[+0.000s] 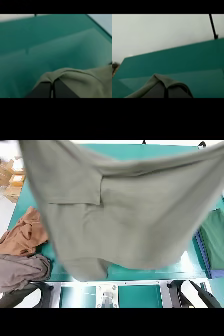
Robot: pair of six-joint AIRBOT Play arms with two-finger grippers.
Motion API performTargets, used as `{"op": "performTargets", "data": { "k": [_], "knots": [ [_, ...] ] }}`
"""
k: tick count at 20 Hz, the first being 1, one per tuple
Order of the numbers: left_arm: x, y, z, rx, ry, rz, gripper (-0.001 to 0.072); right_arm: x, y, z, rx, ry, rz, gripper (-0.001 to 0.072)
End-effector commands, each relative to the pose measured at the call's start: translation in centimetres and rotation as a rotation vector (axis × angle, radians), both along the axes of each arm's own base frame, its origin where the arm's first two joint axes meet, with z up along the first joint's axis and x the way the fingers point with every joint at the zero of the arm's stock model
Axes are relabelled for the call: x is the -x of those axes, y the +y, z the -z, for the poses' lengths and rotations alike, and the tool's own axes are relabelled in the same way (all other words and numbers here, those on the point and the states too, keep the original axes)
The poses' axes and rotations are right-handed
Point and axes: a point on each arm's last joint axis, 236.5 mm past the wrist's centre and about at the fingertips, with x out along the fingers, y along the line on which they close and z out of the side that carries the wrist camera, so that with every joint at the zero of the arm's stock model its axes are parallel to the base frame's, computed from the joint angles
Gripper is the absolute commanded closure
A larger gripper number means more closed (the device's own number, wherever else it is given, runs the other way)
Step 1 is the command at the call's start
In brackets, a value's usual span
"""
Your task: Fold the shirts.
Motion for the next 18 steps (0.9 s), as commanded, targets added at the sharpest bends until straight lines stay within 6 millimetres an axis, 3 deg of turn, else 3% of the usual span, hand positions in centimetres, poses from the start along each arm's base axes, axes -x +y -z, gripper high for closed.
{"op": "performTargets", "data": {
  "k": [1,3,5,6,8,10,13,15,18],
  "knots": [
    [-6.4,-1.3,13.5,0.04,0.273,0.063,0.0681,-5.2,-0.6,15.2,-0.122,0.253,0.017,0.0697],
    [-10.0,-2.0,20.7,0.053,0.392,0.051,0.0681,-7.5,-1.1,22.4,-0.195,0.397,0.025,0.0697],
    [-12.9,-1.8,26.7,0.072,0.47,-0.001,0.0681,-9.3,-1.8,28.1,-0.259,0.511,0.023,0.0698],
    [-14.1,-1.4,28.7,0.096,0.489,-0.036,0.0681,-10.2,-2.1,30.1,-0.293,0.551,0.025,0.0698],
    [-16.7,-0.2,30.2,0.147,0.476,-0.108,0.0682,-12.2,-3.0,32.7,-0.344,0.598,0.037,0.0698],
    [-19.1,0.7,29.0,0.171,0.414,-0.154,0.0682,-14.3,-3.6,32.9,-0.362,0.59,0.017,0.0698],
    [-21.2,1.3,26.3,0.175,0.324,-0.179,0.0681,-16.8,-4.3,30.6,-0.359,0.54,-0.007,0.0698],
    [-20.8,1.1,26.3,0.166,0.335,-0.161,0.0681,-17.1,-4.5,29.5,-0.347,0.526,-0.017,0.0698],
    [-18.2,0.8,28.8,0.076,0.448,-0.098,0.0681,-14.9,-4.1,31.0,-0.304,0.619,-0.076,0.0698]
  ]
}}
